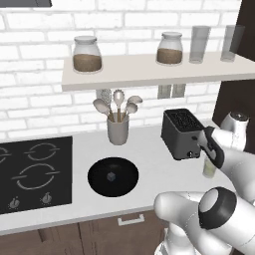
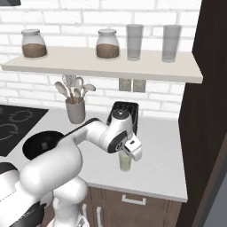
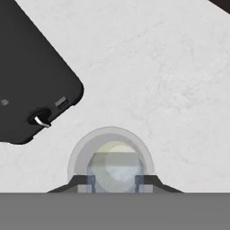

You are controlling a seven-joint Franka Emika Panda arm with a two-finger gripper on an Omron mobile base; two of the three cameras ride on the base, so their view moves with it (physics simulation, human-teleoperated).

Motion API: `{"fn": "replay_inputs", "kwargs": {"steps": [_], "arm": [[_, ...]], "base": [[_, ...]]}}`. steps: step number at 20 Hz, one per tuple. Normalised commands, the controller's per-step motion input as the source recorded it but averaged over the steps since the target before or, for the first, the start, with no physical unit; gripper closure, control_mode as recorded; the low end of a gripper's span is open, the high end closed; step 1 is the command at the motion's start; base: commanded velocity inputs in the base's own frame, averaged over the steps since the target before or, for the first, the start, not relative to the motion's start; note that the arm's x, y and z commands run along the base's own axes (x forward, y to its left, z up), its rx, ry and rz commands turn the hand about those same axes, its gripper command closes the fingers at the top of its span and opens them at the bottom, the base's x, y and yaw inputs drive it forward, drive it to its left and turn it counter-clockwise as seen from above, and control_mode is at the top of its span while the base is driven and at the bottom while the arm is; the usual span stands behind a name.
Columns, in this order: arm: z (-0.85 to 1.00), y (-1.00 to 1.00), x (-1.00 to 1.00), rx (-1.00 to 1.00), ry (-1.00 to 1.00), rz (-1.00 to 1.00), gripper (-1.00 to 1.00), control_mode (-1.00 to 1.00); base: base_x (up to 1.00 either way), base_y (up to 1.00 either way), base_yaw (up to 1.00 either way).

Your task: Grab a lemon wedge from the fridge and one ice cube from the ice bowl, and put them in the glass of lemonade.

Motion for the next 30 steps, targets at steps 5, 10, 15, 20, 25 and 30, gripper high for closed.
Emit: {"fn": "replay_inputs", "kwargs": {"steps": [5, 10, 15, 20, 25, 30], "arm": [[-0.06, 0.08, 0.04, 0.0, 0.0, -0.05, 1.0, -1.0], [0.0, 0.0, 0.0, 0.0, 0.0, -0.01, -1.0, -1.0], [0.0, 0.0, 0.0, 0.0, 0.0, 0.0, -1.0, -1.0], [0.0, 0.0, 0.0, 0.0, 0.0, 0.0, -1.0, -1.0], [0.0, 0.0, -0.03, 0.0, 0.0, 0.0, -1.0, -1.0], [0.06, 0.0, -0.22, 0.0, 0.0, 0.0, -1.0, -1.0]], "base": [[0.0, 0.0, 0.0], [0.0, 0.0, 0.0], [0.0, 0.0, 0.0], [0.0, 0.0, 0.0], [0.0, 0.0, 0.0], [0.0, 0.0, 0.0]]}}
